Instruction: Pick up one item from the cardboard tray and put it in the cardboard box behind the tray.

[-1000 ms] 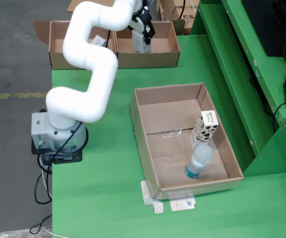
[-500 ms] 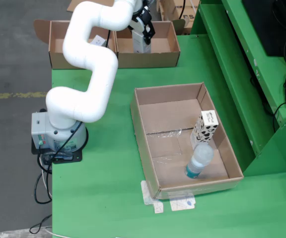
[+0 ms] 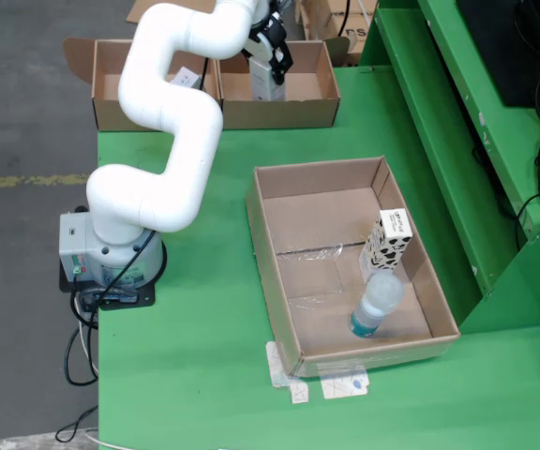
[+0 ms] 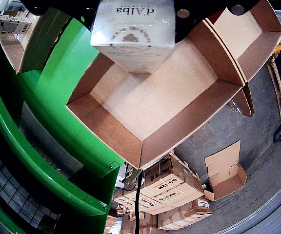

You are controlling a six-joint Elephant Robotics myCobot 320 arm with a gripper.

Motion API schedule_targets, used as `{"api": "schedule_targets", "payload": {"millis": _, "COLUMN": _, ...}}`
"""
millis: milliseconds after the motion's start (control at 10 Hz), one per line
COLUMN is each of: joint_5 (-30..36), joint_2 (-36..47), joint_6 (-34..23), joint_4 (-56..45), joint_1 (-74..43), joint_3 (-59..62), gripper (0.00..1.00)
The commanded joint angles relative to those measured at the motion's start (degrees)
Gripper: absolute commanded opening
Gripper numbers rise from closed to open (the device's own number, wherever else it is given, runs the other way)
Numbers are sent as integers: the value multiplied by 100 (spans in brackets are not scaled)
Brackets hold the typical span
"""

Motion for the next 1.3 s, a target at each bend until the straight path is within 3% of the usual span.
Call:
{"api": "schedule_targets", "payload": {"millis": 0, "joint_5": -59, "joint_2": 174, "joint_6": -29, "joint_4": 73, "joint_1": -50, "joint_3": 175, "gripper": 40}}
{"api": "schedule_targets", "payload": {"millis": 600, "joint_5": -59, "joint_2": 174, "joint_6": -29, "joint_4": 73, "joint_1": -50, "joint_3": 175, "gripper": 100}}
{"api": "schedule_targets", "payload": {"millis": 1200, "joint_5": -59, "joint_2": 174, "joint_6": -29, "joint_4": 73, "joint_1": -50, "joint_3": 175, "gripper": 100}}
